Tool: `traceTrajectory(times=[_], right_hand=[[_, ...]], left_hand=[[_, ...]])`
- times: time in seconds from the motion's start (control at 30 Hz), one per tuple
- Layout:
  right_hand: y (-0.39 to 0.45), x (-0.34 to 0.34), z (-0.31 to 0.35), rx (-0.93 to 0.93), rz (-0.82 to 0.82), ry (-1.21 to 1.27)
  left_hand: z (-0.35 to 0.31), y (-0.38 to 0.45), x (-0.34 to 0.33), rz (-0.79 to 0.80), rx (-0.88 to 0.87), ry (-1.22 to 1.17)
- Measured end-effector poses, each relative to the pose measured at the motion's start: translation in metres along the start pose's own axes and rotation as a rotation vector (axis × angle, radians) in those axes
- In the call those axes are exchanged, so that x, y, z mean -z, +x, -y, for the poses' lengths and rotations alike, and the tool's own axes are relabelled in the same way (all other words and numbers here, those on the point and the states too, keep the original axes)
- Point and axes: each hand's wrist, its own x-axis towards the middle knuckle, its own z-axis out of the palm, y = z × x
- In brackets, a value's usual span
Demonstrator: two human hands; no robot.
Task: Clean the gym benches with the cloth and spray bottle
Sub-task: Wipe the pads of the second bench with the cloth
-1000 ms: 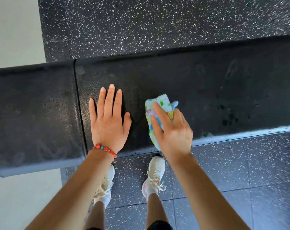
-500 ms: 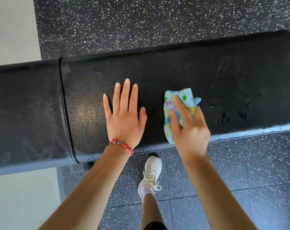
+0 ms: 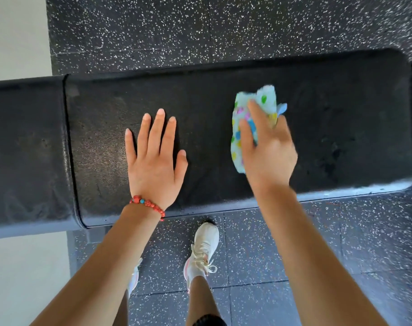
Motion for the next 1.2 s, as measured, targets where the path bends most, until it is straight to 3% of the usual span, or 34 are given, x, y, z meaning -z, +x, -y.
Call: traceTrajectory(times=[0.17,0.47,0.77,1.07,1.2], right_hand=[[-0.037,0.019,-0.021,0.042,0.046,-0.017],[0.045,0.004,-0.029,-0.091,0.031,-0.034],[-0.036,0.026,-0.039,-0.278,-0.063,0.000],[0.068,0.010,-0.042,-0.365,-0.137,-0.023],[0.055,0.011,-0.046,-0.350,-0.138,-0.052]], left_hand=[[-0.008,0.001,0.006,-0.001,0.034,-0.044],[-0.047,0.024,0.002,0.004,-0.158,-0.089],[-0.050,0.034,-0.006,0.065,-0.175,-0.054],[-0.053,0.036,-0.007,0.089,-0.156,-0.018],[-0.061,0.038,-0.004,0.095,-0.128,-0.032]])
